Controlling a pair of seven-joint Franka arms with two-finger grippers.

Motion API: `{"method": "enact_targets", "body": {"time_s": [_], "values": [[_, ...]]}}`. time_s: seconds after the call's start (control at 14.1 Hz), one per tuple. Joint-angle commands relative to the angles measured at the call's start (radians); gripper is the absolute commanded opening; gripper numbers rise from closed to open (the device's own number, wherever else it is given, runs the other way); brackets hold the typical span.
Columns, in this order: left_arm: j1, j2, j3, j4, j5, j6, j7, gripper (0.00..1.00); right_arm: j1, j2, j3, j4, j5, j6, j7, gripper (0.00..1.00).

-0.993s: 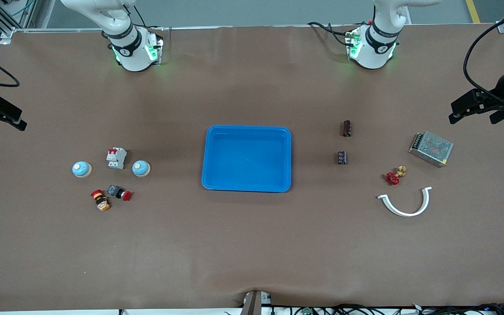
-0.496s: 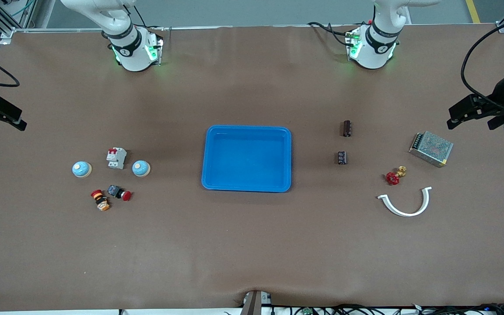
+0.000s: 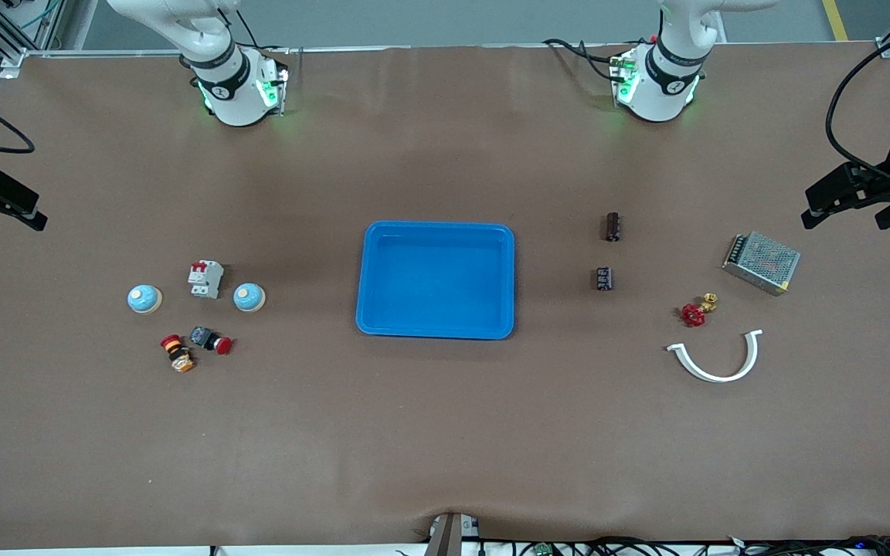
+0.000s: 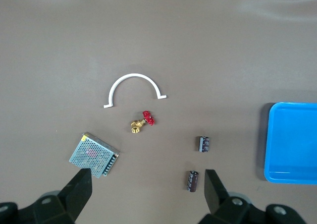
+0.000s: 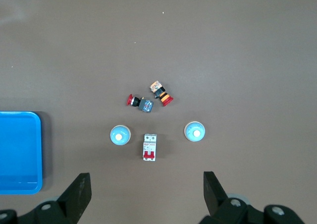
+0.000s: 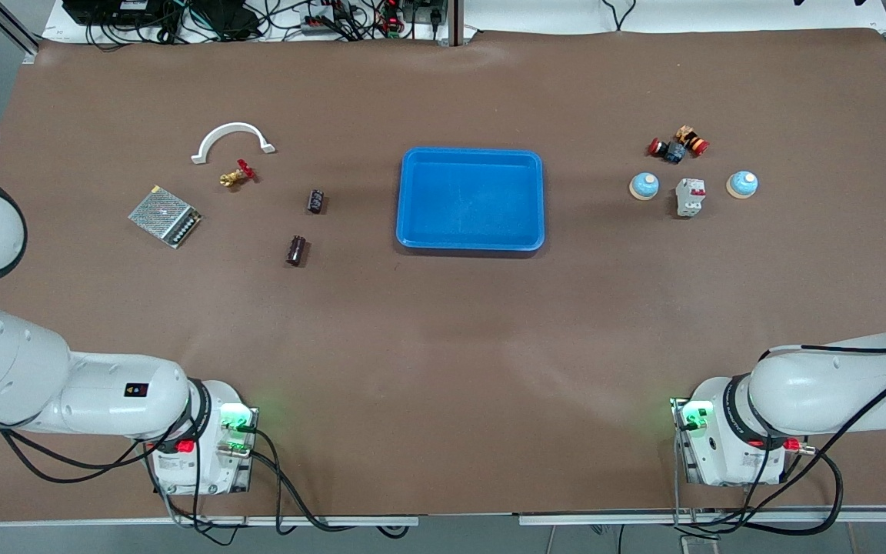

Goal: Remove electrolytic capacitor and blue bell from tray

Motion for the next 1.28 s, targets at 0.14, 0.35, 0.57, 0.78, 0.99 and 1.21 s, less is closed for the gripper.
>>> {"method": "enact_targets", "body": {"time_s": [0.14, 0.35, 0.57, 0.78, 0.99, 1.21], "values": [[0.013, 0.013, -0.007, 0.013, -0.022, -0.003, 0.007, 1.00, 0.002, 0.010, -0.003, 0.024, 0.007, -0.019, 0.006, 1.00], [0.014, 0.015, -0.007, 0.013, -0.022, -0.003, 0.009, 1.00, 0.002, 0.010, -0.003, 0.026, 0.007, -0.019, 0.006, 1.00], [0.014, 0.024, -0.007, 0.012, -0.022, -0.003, 0.007, 1.00, 0.002, 0.010, -0.003, 0.026, 0.007, -0.019, 0.006, 1.00], [0.013, 0.024, -0.008, 0.013, -0.022, -0.001, 0.021, 1.00, 0.000, 0.010, -0.003, 0.026, 0.007, -0.019, 0.006, 1.00], [0.016, 0.021, -0.007, 0.016, -0.020, 0.002, 0.024, 1.00, 0.000, 0.010, -0.003, 0.026, 0.007, -0.019, 0.006, 1.00], [0.016, 0.016, -0.005, 0.016, -0.011, 0.002, 0.023, 1.00, 0.000, 0.010, -0.003, 0.026, 0.007, -0.019, 0.006, 1.00]]}}
